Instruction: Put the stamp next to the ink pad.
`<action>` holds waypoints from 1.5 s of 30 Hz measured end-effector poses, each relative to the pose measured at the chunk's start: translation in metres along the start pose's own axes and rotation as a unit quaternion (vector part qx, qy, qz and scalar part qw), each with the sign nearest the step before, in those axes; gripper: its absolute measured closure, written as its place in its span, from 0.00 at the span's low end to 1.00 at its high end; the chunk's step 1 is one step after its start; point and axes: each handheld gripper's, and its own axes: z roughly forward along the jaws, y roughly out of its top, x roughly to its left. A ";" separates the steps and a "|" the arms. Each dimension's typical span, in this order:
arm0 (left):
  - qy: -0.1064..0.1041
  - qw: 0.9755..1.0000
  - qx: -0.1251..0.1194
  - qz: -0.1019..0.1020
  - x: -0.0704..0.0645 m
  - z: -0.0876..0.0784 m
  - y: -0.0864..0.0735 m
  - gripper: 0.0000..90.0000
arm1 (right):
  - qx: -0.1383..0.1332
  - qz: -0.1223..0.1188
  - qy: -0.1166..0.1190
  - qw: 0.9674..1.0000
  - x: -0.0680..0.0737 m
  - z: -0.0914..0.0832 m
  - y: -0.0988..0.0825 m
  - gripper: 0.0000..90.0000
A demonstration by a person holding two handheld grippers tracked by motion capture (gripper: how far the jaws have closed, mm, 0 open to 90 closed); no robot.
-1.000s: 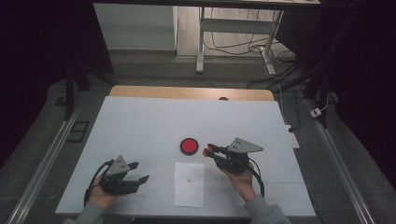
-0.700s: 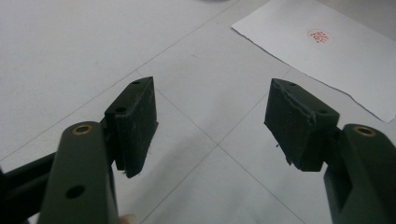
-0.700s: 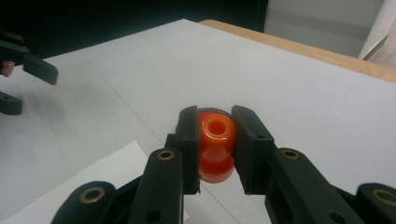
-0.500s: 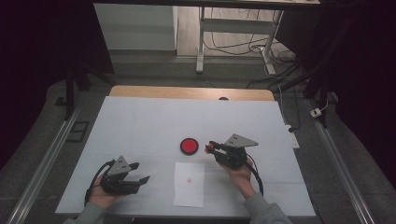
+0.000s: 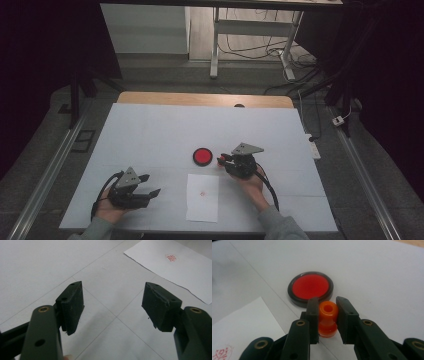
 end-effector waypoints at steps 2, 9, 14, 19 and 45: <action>0.000 1.000 0.000 0.000 0.000 0.000 0.000 0.37 | 0.011 -0.004 -0.003 1.000 0.001 0.003 -0.001 0.80; 0.000 1.000 0.000 0.000 0.000 0.000 0.000 0.37 | 0.021 -0.002 -0.003 1.000 0.000 0.006 -0.004 0.79; 0.000 1.000 -0.001 0.000 0.000 0.000 0.000 0.37 | 0.014 -0.007 -0.009 1.000 0.001 0.004 -0.002 0.63; 0.001 1.000 -0.001 -0.001 0.001 -0.001 -0.001 0.37 | -0.020 -0.001 -0.003 1.000 -0.002 -0.010 0.004 0.57; -0.003 1.000 -0.007 -0.003 0.000 -0.002 0.000 0.37 | -0.044 -0.019 -0.024 0.999 -0.016 -0.116 -0.044 0.57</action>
